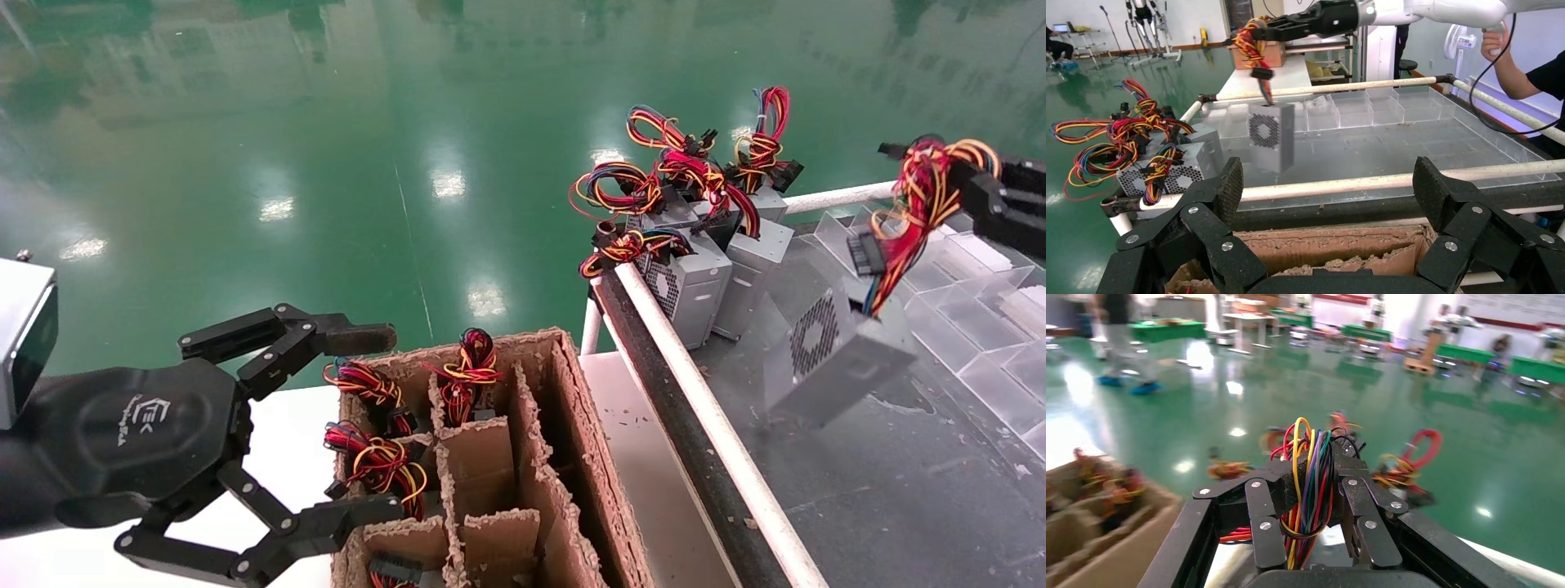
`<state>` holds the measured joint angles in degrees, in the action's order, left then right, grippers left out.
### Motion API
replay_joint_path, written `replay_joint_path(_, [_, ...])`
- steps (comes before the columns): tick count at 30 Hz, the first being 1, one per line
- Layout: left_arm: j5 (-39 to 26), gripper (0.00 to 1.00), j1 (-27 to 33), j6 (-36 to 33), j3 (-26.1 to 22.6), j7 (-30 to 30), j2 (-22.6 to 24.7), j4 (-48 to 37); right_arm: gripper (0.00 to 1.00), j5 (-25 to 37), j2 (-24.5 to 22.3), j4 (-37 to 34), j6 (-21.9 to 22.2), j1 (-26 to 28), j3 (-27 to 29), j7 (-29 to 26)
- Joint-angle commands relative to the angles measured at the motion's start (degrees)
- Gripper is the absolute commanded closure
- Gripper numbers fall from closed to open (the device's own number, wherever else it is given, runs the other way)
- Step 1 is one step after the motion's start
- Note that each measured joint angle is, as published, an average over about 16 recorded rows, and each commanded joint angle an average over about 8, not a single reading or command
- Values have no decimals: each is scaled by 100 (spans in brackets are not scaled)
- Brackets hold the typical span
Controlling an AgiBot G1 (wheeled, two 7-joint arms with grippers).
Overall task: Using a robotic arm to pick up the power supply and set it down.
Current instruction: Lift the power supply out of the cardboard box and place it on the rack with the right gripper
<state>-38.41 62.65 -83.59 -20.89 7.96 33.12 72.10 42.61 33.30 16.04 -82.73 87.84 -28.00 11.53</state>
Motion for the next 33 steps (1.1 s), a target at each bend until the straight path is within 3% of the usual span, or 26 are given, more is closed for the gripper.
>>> replay_joint_path(1, [0, 0, 0, 0, 0, 0, 0, 0, 100, 100, 120, -264, 198, 164, -38, 72])
replay_joint_path(6, [0, 0, 0, 0, 0, 0, 0, 0, 100, 378, 440, -640, 844, 575, -176, 164])
replay_joint_path(11, [0, 0, 0, 0, 0, 0, 0, 0, 100, 657, 714, -902, 1212, 901, -347, 174])
replay_joint_path(33, [1, 0, 0, 1, -1, -1, -1, 0, 100, 1247, 1462, -1480, 1830, 1431, -742, 196])
